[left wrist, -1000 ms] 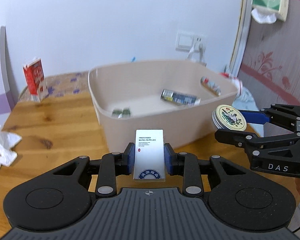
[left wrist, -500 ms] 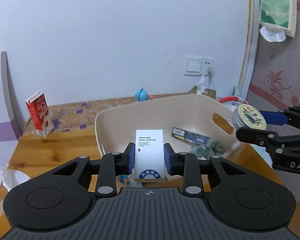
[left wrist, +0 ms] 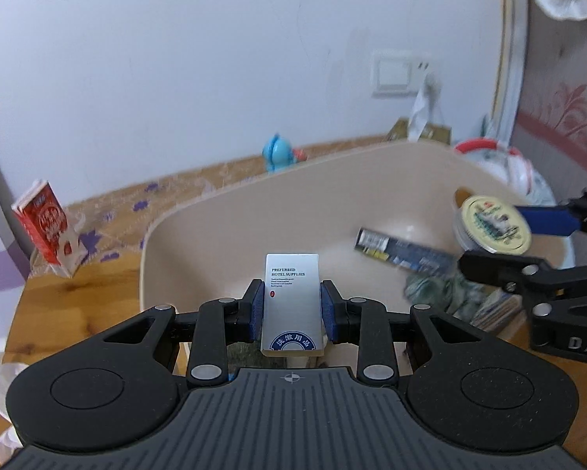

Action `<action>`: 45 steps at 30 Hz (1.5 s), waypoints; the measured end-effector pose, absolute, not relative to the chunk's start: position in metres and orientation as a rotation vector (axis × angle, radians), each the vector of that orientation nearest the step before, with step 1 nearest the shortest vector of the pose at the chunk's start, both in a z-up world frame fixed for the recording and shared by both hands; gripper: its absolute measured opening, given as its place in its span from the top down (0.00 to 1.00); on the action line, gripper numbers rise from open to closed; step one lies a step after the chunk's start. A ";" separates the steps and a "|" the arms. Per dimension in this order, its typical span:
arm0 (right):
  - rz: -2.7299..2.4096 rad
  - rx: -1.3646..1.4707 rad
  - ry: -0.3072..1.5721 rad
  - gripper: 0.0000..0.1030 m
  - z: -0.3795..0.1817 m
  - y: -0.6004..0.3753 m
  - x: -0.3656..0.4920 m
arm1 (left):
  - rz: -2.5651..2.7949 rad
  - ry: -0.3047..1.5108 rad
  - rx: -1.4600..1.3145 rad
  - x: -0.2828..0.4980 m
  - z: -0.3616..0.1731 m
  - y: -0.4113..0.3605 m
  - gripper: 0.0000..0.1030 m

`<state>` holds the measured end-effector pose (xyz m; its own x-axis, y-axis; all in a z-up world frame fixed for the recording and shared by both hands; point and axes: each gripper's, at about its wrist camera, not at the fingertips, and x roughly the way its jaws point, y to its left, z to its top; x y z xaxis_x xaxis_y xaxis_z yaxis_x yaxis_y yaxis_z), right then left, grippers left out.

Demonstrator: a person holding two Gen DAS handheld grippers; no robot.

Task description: Organize objects

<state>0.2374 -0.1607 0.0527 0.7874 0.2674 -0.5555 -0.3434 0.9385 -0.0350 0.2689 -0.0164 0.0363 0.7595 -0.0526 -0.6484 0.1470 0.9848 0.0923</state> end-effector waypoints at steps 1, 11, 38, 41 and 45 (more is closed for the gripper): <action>0.327 -0.146 0.587 0.51 0.051 -0.161 0.241 | -0.112 0.715 0.133 0.271 0.033 -0.016 0.70; 0.328 -0.142 0.686 0.50 0.034 -0.159 0.259 | -0.125 0.805 0.098 0.280 0.012 -0.017 0.63; 0.247 -0.057 0.562 0.00 0.071 -0.177 0.208 | -0.062 0.705 0.092 0.229 0.051 -0.012 0.16; 0.244 -0.037 0.573 0.00 0.070 -0.178 0.200 | -0.065 0.696 0.077 0.218 0.055 -0.009 0.16; 0.235 -0.033 0.570 0.00 0.069 -0.178 0.187 | -0.064 0.683 0.069 0.203 0.057 -0.006 0.16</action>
